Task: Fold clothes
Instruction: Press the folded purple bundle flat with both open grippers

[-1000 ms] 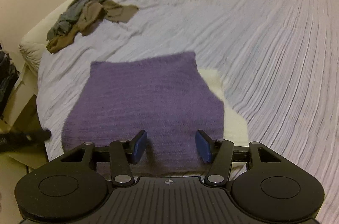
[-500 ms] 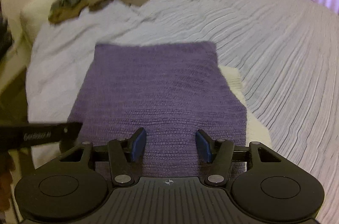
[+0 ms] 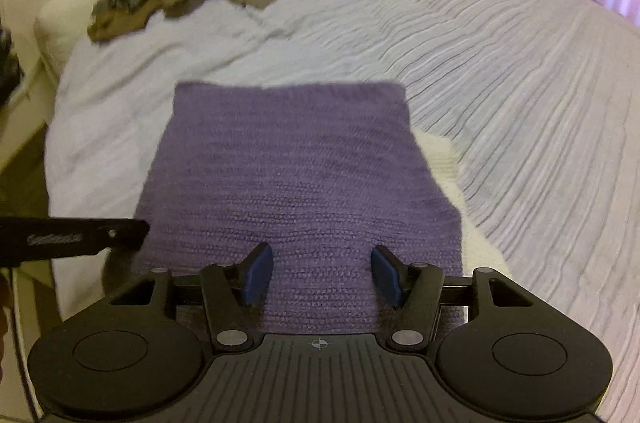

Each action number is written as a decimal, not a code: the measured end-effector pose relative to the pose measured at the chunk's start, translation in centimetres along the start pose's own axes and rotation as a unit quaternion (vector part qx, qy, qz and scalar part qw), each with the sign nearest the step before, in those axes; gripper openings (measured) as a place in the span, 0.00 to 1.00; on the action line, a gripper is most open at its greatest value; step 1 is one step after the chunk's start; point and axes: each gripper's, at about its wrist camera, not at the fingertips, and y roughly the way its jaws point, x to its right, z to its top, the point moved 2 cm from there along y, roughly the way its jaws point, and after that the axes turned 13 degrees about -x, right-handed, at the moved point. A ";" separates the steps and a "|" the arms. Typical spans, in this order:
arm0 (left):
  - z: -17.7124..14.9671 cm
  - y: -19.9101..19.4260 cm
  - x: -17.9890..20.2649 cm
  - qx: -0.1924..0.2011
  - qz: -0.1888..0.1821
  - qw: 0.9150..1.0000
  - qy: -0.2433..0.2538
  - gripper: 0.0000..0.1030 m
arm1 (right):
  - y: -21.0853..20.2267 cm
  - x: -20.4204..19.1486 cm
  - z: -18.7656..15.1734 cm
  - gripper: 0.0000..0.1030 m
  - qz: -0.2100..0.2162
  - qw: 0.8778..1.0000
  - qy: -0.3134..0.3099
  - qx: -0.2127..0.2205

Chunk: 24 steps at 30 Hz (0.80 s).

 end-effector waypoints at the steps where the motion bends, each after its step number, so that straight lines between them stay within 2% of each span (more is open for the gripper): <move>1: -0.2 -0.3 0.4 0.001 -0.012 1.000 0.005 0.03 | -0.5 0.1 -0.1 0.56 -0.001 1.000 0.004 0.006; 3: -0.5 -0.7 1.2 0.002 -0.031 0.999 0.016 0.03 | -1.6 0.2 -0.3 0.56 -0.008 1.000 0.003 0.016; 5: -0.8 0.2 2.0 0.000 -0.031 0.999 0.034 0.03 | -1.6 0.4 -0.5 0.56 -0.006 1.000 0.000 0.012; 11: -0.5 4.4 1.9 -0.043 -0.030 0.998 0.035 0.03 | 1.4 -0.3 -0.9 0.56 -0.007 0.999 -0.012 -0.032; 19: -0.2 6.2 2.3 -0.039 -0.013 0.998 0.043 0.04 | 3.2 -0.3 -0.6 0.56 -0.023 0.998 -0.023 -0.061; 24: -0.2 5.9 3.0 -0.039 0.005 0.998 0.044 0.04 | 3.8 -0.1 -0.4 0.56 -0.025 0.997 -0.028 -0.071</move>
